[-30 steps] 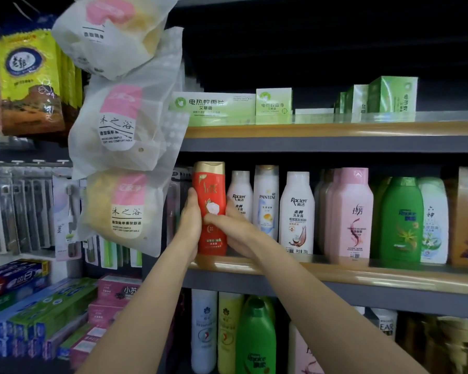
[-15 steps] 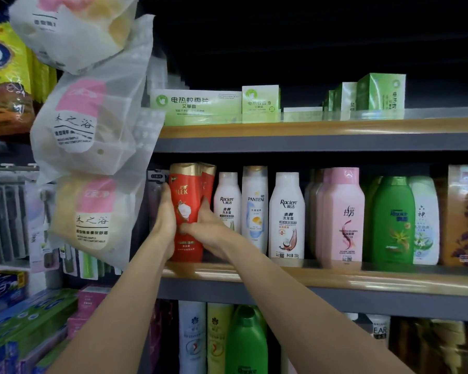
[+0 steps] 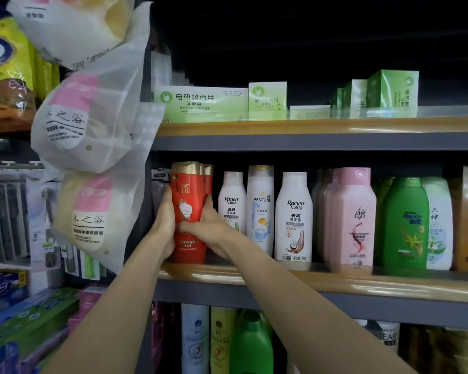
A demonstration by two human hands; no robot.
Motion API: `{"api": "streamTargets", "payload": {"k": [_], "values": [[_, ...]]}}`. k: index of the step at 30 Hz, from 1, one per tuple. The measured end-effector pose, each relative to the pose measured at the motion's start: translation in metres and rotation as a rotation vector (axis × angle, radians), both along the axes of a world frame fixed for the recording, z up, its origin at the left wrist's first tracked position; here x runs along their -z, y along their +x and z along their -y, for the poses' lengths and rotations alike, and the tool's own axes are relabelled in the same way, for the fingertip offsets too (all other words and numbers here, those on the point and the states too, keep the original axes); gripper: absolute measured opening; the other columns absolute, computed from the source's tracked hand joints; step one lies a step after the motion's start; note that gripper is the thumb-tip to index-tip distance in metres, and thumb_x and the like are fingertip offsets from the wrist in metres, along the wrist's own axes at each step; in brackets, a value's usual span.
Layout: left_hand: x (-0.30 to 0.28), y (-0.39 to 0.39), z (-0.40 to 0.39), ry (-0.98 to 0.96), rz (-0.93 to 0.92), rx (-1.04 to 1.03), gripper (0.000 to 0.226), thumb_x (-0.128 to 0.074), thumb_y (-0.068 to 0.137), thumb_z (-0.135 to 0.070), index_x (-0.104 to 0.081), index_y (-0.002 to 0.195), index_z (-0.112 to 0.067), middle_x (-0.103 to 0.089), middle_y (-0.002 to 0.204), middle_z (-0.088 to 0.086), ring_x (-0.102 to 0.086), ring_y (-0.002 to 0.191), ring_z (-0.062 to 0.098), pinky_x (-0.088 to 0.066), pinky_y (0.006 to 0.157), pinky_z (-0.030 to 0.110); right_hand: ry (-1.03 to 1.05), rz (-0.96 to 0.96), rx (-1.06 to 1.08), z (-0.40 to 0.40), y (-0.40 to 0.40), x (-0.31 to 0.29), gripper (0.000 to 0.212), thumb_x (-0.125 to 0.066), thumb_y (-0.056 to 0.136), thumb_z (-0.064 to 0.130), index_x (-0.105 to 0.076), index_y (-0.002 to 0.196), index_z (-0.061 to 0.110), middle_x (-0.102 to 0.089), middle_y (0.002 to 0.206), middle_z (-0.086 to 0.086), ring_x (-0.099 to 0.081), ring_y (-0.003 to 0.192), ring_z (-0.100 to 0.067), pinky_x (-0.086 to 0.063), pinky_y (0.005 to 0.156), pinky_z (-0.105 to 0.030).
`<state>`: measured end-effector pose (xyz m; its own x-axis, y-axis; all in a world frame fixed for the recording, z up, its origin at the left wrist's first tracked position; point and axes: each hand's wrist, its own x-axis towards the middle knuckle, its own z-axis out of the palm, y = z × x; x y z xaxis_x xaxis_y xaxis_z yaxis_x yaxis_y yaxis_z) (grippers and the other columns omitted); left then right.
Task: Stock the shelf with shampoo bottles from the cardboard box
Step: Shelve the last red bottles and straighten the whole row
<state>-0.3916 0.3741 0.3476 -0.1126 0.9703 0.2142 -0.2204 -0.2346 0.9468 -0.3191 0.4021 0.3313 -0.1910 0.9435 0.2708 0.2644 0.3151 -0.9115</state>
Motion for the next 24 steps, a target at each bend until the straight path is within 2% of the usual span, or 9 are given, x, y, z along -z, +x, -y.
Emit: {"api": "streamTargets", "payload": {"k": [2,6,10,15,17,20,22,24], "values": [[0.0,-0.001,-0.004,-0.002,-0.005,-0.013,0.066,-0.016,0.089,-0.065,-0.066,0.095,-0.022,-0.067,0.093,0.011,-0.063,0.089,0.025,-0.049,0.081,0.038,0.009,0.01,0.004,0.002,-0.001,0.0,0.138,-0.069,0.03,0.044,0.009,0.144,0.039,-0.034,0.146,-0.005,-0.048,0.124,-0.031,-0.048,0.098,-0.049],[0.001,-0.002,-0.007,-0.004,-0.003,-0.031,0.076,-0.017,0.083,-0.072,-0.066,0.11,-0.02,-0.067,0.106,0.015,-0.063,0.101,0.03,-0.045,0.098,0.048,0.018,0.018,-0.01,0.001,0.001,0.0,0.138,-0.073,0.038,0.042,0.015,0.144,0.037,-0.03,0.149,-0.005,-0.046,0.127,-0.03,-0.045,0.101,-0.05],[0.0,-0.002,-0.006,-0.007,-0.014,-0.08,0.074,-0.018,0.083,-0.072,-0.067,0.107,-0.022,-0.069,0.104,0.013,-0.065,0.097,0.027,-0.048,0.094,0.043,0.003,0.018,-0.037,0.004,0.009,0.0,0.118,-0.077,0.067,0.017,0.009,0.147,0.028,-0.044,0.139,-0.012,-0.051,0.122,-0.029,-0.044,0.102,-0.051],[0.012,-0.01,-0.03,0.011,-0.031,-0.082,0.096,-0.032,0.044,-0.095,-0.065,0.11,-0.032,-0.071,0.107,0.009,-0.069,0.094,0.025,-0.05,0.093,0.044,-0.043,0.049,-0.087,0.005,0.014,0.003,0.117,-0.076,0.068,0.002,0.006,0.148,0.025,-0.051,0.134,-0.01,-0.052,0.121,-0.028,-0.043,0.104,-0.048],[0.01,-0.007,-0.027,-0.006,-0.064,-0.076,0.094,-0.028,0.049,-0.092,-0.068,0.105,-0.029,-0.071,0.105,0.011,-0.067,0.097,0.028,-0.048,0.095,0.046,-0.05,0.068,-0.081,0.005,0.014,0.002,0.112,-0.077,0.065,0.001,-0.005,0.147,0.026,-0.053,0.132,-0.01,-0.053,0.12,-0.028,-0.043,0.103,-0.049],[0.005,0.0,-0.009,-0.016,-0.121,-0.154,0.094,-0.019,0.057,-0.087,-0.063,0.114,-0.025,-0.069,0.107,0.01,-0.063,0.103,0.03,-0.043,0.101,0.048,-0.057,0.107,-0.043,0.009,0.014,-0.001,0.096,-0.077,0.066,0.002,-0.021,0.141,0.018,-0.054,0.129,-0.01,-0.053,0.119,-0.029,-0.044,0.103,-0.047],[0.0,0.006,0.007,0.045,-0.24,-0.31,0.079,-0.015,0.079,-0.07,-0.053,0.126,-0.018,-0.066,0.112,0.009,-0.056,0.112,0.033,-0.037,0.106,0.046,-0.049,0.163,0.002,0.014,0.015,-0.003,0.084,-0.075,0.069,0.004,-0.028,0.138,0.014,-0.056,0.127,-0.011,-0.054,0.117,-0.029,-0.045,0.103,-0.045],[0.002,0.013,0.025,0.112,-0.409,-0.439,0.059,-0.02,0.094,-0.048,-0.042,0.133,-0.01,-0.058,0.125,0.014,-0.051,0.118,0.036,-0.036,0.105,0.041,-0.017,0.229,0.06,0.024,0.016,-0.006,0.071,-0.069,0.075,0.005,-0.033,0.136,0.008,-0.056,0.126,-0.014,-0.055,0.116,-0.03,-0.045,0.102,-0.041]]}}
